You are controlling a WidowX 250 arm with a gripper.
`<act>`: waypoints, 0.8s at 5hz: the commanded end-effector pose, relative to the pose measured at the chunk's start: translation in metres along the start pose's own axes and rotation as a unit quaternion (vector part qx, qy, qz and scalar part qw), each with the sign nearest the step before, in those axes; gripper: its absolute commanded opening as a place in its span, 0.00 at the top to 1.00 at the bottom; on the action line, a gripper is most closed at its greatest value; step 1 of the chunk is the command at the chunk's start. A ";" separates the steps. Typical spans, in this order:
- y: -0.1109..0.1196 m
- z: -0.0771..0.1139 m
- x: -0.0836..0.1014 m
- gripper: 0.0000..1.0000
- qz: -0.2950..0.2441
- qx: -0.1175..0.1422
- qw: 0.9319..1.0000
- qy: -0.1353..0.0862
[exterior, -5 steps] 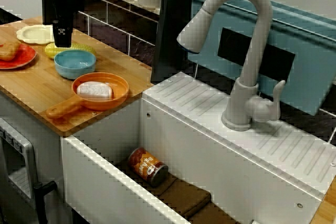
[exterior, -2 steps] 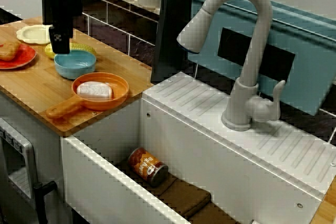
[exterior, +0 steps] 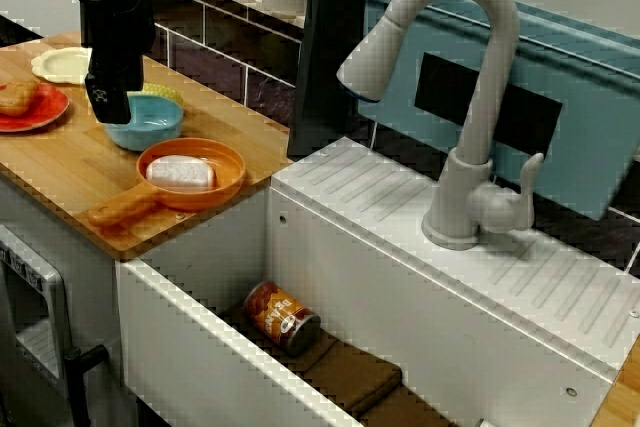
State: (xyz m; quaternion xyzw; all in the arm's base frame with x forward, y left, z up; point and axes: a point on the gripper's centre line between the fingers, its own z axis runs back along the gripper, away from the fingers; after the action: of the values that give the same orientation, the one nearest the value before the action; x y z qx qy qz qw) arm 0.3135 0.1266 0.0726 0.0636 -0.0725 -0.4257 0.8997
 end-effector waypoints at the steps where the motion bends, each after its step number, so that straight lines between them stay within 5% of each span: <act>1: 0.012 0.018 0.002 0.00 -0.034 0.012 0.999 -0.012; 4: 0.008 -0.006 0.003 0.00 -0.035 0.010 0.999 0.008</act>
State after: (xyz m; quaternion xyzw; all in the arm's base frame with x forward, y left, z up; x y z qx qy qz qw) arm 0.3198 0.1260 0.0597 0.0669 -0.0597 -0.4535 0.8867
